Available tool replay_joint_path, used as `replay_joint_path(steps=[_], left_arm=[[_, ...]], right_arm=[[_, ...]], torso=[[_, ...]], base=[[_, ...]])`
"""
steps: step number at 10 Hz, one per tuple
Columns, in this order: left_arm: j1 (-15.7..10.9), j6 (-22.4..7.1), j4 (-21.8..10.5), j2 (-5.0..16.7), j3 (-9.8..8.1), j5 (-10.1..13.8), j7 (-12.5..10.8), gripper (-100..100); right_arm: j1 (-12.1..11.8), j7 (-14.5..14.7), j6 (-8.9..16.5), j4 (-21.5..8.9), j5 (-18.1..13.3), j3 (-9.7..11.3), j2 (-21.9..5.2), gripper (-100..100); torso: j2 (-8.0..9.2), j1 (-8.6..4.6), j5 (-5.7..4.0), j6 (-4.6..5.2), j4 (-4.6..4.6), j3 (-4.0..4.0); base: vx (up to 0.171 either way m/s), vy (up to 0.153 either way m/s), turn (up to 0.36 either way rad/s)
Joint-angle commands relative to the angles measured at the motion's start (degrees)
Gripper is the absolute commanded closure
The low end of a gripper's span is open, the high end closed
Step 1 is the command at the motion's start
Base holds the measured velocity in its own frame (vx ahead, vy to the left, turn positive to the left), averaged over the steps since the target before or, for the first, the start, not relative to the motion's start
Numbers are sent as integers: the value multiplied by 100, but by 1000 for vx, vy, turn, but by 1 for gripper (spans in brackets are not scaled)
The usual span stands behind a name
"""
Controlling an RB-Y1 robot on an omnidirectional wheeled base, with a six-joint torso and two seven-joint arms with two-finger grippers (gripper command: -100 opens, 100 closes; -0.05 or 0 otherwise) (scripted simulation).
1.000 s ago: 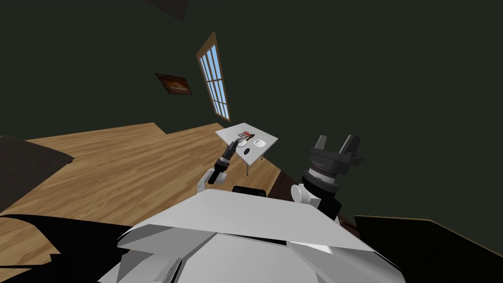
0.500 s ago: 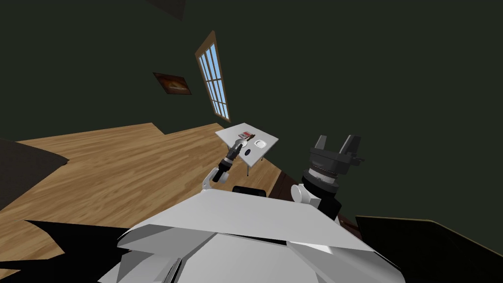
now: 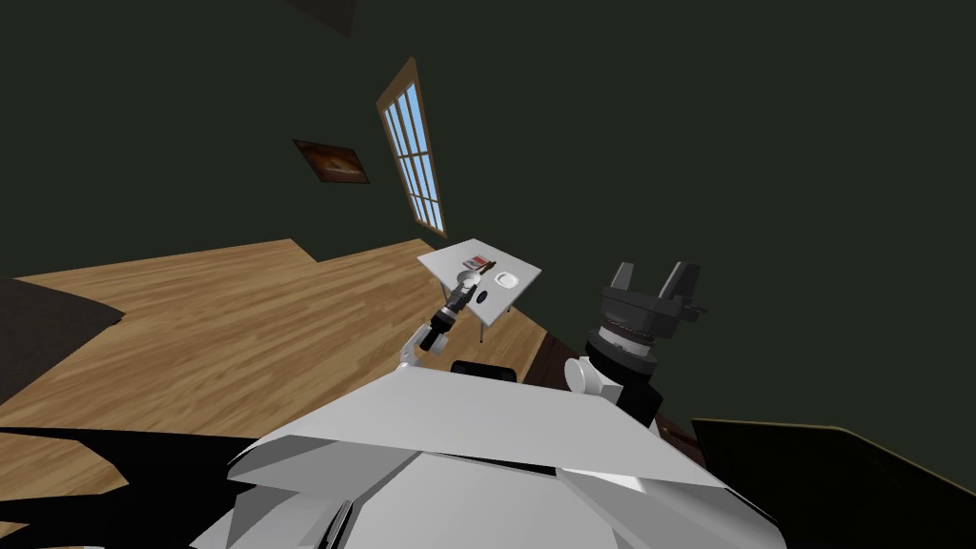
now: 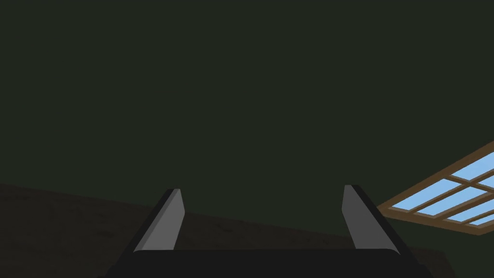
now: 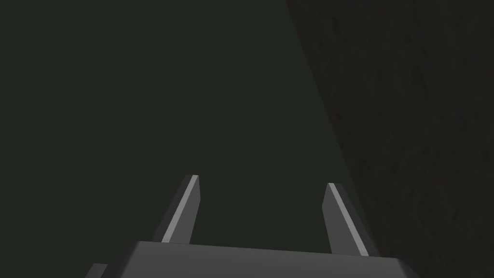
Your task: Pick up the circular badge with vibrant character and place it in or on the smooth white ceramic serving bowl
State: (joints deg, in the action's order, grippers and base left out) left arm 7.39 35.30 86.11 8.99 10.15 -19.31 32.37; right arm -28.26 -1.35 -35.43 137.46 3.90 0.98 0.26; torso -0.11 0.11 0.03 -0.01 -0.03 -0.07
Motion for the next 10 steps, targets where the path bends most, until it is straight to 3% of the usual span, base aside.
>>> replay_joint_path(steps=[1, 2, 3, 4, 5, 6, 7, 10], left_arm=[[-88, 0, -237, -29, 22, -48, 134, -100], [-215, 1, -412, -62, 64, -136, 341, -100], [-215, 1, -529, -62, 64, -136, 341, -100], [-342, 1, -703, -97, 105, -223, 547, -100], [-342, 1, -823, -97, 105, -223, 547, -100], [-469, 0, -1041, -131, 147, -310, 752, -100], [-469, 0, -1116, -131, 147, -310, 752, -100], [-716, -1, -1652, -192, 228, -479, 1151, -100]], right_arm=[[0, 0, 0, 0, 0, 0, 0, 0], [0, 0, 0, 0, 0, 0, 0, 0], [0, 0, 0, 0, 0, 0, 0, 0], [0, 0, 0, 0, 0, 0, 0, 0], [0, 0, 0, 0, 0, 0, 0, 0], [0, 0, 0, 0, 0, 0, 0, 0], [0, 0, 0, 0, 0, 0, 0, 0], [0, 0, 0, 0, 0, 0, 0, 0]], torso=[[0, 0, 0, 0, 0, 0], [2, -3, -1, 0, 0, 1], [2, -3, -1, 0, 0, 1], [3, -4, -1, -1, 0, 2], [3, -2, -1, 0, 1, 2], [4, -1, 0, -1, 1, 2], [3, -4, -1, 0, 1, 2], [3, -3, -1, -1, 1, 2]], base=[[17, 24, -9], [21, 26, -18], [19, 23, -11], [16, 31, -13], [14, 28, -13], [18, 23, -16], [20, 22, -11], [19, 30, -14]])
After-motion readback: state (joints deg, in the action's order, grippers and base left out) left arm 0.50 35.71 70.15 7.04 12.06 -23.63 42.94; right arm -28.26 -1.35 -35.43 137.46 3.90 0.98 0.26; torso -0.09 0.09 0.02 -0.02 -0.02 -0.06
